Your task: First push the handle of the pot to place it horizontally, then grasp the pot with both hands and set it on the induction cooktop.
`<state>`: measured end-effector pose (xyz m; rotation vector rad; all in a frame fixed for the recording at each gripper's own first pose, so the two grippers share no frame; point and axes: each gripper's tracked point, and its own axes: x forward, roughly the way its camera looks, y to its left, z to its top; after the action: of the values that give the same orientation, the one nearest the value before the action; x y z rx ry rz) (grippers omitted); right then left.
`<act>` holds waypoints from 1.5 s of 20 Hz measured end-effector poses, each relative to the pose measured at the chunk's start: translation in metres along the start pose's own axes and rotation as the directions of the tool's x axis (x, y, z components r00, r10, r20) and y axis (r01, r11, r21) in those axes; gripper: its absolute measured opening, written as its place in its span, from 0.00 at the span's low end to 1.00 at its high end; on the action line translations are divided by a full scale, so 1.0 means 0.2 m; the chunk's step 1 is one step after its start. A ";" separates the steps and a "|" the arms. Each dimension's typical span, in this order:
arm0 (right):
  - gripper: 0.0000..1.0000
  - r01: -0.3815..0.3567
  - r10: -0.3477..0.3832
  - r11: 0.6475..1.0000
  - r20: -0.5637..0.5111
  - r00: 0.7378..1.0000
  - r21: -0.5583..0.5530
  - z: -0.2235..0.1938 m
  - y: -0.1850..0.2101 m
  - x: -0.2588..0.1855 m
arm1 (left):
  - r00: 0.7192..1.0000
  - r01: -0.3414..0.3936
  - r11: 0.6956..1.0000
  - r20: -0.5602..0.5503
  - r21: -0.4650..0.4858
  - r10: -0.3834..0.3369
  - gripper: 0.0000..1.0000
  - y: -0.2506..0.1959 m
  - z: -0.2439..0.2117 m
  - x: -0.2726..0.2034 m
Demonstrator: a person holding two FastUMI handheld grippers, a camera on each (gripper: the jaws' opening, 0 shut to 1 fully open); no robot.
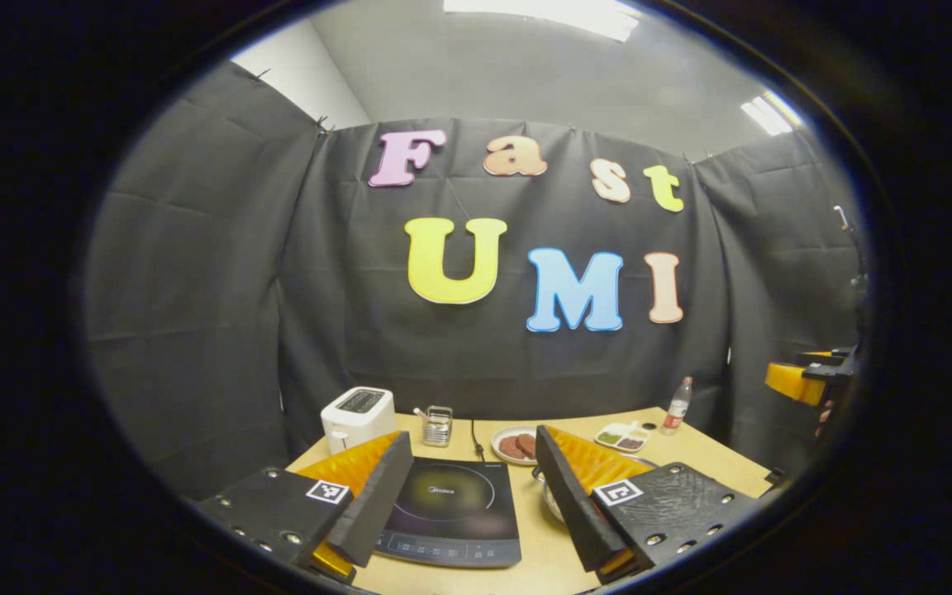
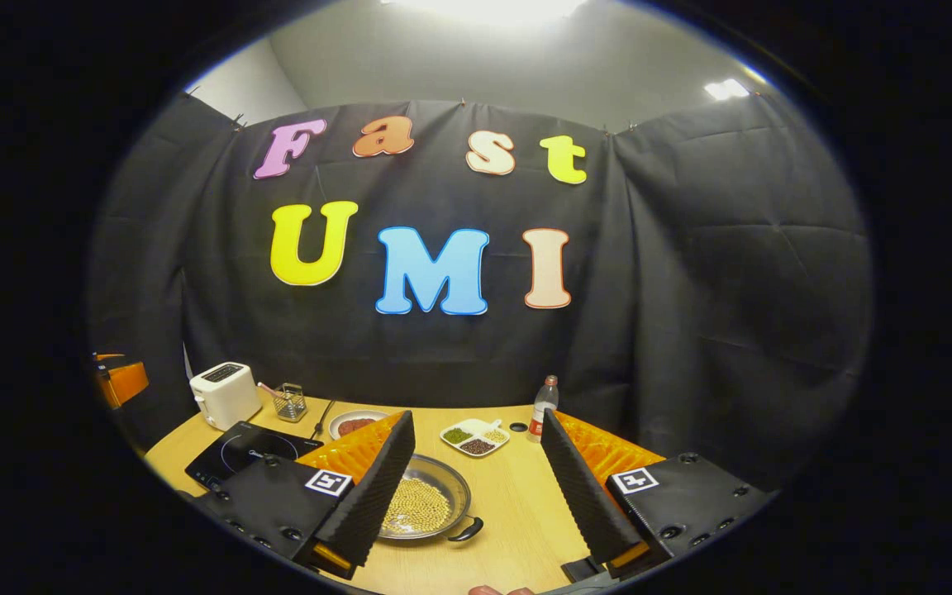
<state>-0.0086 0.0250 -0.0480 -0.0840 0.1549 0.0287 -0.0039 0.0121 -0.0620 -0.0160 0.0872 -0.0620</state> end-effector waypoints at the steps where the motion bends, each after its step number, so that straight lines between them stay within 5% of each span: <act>1: 0.98 -0.010 0.010 1.000 -0.025 1.000 -0.001 -0.02 0.02 0.02 | 1.000 -0.002 1.000 -0.005 -0.001 0.002 0.91 0.01 -0.01 0.00; 9: 0.94 -0.136 0.124 0.990 -0.262 0.957 -0.026 -0.31 0.23 0.17 | 0.998 -0.018 1.000 -0.059 0.004 0.018 0.91 0.08 -0.10 0.01; 14: 0.54 -0.186 0.163 0.982 -0.433 0.887 -0.013 -0.57 0.27 0.19 | 0.994 -0.016 1.000 -0.112 -0.001 0.016 0.91 0.04 -0.18 0.03; 15: 0.35 -0.210 0.183 0.978 -0.457 0.870 -0.008 -0.62 0.29 0.19 | 0.993 -0.014 1.000 -0.121 0.007 0.015 0.91 0.03 -0.18 0.03; 18: 0.12 -0.257 0.205 0.966 -0.526 0.825 -0.028 -0.75 0.28 0.20 | 0.990 -0.011 1.000 -0.143 0.024 0.014 0.88 -0.03 -0.20 0.06; 19: 0.03 -0.277 0.214 0.961 -0.556 0.803 -0.030 -0.82 0.28 0.21 | 0.989 -0.011 1.000 -0.148 0.022 0.014 0.88 -0.06 -0.19 0.08; 25: 0.01 -0.340 0.314 0.934 -0.716 0.624 0.113 -1.15 0.25 0.13 | 0.979 -0.009 0.999 -0.205 0.031 0.015 0.88 -0.25 -0.26 0.13; 30: 0.01 -0.378 0.346 0.912 -0.793 0.501 0.160 -1.38 0.22 0.13 | 0.967 -0.056 0.998 -0.247 0.039 0.064 0.88 -0.35 -0.32 0.12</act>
<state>-0.0258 0.0452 -0.3281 -0.0935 1.1209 0.4315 0.0110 -0.0594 -0.1256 0.0262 0.3370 -0.0046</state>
